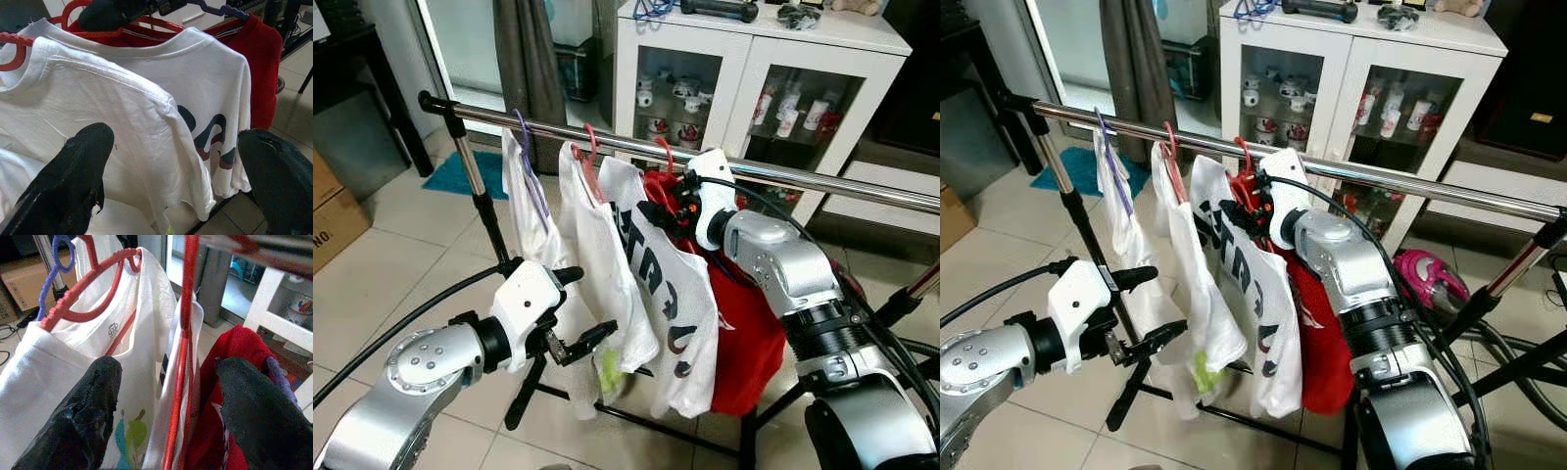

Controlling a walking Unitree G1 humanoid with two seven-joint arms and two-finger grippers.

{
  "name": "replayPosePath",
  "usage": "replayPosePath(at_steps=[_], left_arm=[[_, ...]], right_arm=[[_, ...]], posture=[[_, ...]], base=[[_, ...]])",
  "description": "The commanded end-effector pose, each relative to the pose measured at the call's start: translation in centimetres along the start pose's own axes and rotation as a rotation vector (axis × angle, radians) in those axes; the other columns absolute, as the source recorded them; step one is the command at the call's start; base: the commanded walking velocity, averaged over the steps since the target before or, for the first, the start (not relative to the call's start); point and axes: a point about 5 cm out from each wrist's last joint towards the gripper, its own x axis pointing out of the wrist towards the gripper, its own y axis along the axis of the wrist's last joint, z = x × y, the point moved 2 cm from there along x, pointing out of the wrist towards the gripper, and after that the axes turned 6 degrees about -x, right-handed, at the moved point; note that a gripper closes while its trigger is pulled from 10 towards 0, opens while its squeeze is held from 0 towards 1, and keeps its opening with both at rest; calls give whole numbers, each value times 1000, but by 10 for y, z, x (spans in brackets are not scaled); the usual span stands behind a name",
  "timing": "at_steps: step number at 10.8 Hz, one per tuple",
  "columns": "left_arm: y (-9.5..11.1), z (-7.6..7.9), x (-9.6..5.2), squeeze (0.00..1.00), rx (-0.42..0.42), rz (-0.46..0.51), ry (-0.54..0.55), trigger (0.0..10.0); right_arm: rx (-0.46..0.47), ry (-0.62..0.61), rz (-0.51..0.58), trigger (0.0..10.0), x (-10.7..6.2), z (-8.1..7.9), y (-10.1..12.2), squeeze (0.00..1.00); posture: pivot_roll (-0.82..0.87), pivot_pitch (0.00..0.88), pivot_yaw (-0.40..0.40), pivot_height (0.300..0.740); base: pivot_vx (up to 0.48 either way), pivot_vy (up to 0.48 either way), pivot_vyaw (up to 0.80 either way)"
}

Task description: Hang hanger

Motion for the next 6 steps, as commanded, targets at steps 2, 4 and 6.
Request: replayPosePath(at_steps=[2, 4, 6], left_arm=[[1, 1, 2, 0, 21, -5, -17, 10000], [1, 0, 3, 0, 23, -3, -16, 10000], [1, 1, 3, 0, 22, -4, -17, 10000]], right_arm=[[6, -18, -52, 10000, -2, 2, -7, 0], [28, -22, -57, 0, -1, 2, -8, 0], [28, -18, -56, 0, -2, 2, -6, 0]], posture=[[178, 0, -23, 740], [180, 0, -25, 740], [180, 0, -27, 740]], base=[[0, 0, 0], [0, 0, 0], [0, 0, 0]])
